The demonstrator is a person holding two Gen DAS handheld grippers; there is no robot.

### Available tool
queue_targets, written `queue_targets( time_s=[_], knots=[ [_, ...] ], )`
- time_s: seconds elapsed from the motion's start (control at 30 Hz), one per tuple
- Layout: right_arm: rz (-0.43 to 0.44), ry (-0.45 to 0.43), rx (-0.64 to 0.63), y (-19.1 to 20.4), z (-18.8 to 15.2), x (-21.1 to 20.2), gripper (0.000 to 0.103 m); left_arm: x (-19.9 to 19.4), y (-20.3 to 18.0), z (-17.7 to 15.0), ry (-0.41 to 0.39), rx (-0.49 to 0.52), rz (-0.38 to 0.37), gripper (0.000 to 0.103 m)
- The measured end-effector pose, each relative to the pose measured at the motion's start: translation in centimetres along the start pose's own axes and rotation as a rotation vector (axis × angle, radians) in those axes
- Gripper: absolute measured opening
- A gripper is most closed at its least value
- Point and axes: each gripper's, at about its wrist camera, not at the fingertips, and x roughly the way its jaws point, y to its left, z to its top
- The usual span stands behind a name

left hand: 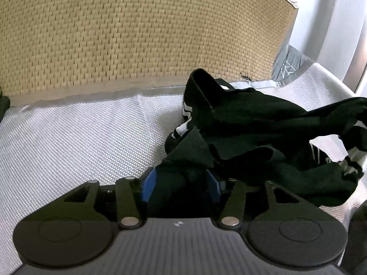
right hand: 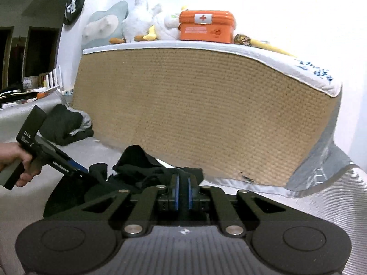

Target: Fold clothes

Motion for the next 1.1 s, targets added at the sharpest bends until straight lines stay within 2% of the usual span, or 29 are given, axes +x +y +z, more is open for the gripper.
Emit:
queue_targets(
  time_s=[0.17,0.3,0.43,0.67,0.77,0.93,1.1],
  knots=[
    [-0.065,-0.03,0.001,-1.9,-0.3,-2.6,0.008,-0.1,-0.2,-0.1,-0.008,0.009,-0.002,0.056],
    [-0.159,-0.057,-0.004,-3.9,-0.1,-4.8,0.008,0.0,-0.1,0.0,-0.007,0.0,0.003,0.057],
    [-0.229,-0.002,0.03,-7.4,-0.9,-5.2,0.009,-0.3,-0.6,-0.1,-0.017,-0.026,-0.013,0.06],
    [-0.31,0.117,0.032,-10.8,-4.2,-4.3,0.009,-0.4,-2.0,0.5,-0.033,-0.023,-0.048,0.064],
    [-0.358,0.147,0.031,-11.2,-5.1,-3.9,0.009,0.0,-2.4,0.8,-0.032,-0.05,-0.071,0.064],
    [-0.376,0.164,0.026,-11.7,-6.2,-3.7,0.009,1.0,-2.9,1.1,-0.034,-0.11,-0.103,0.067],
    [-0.426,0.195,0.046,-12.7,-7.9,-3.5,0.009,2.4,-3.5,1.9,-0.013,-0.117,-0.065,0.069]
  ],
)
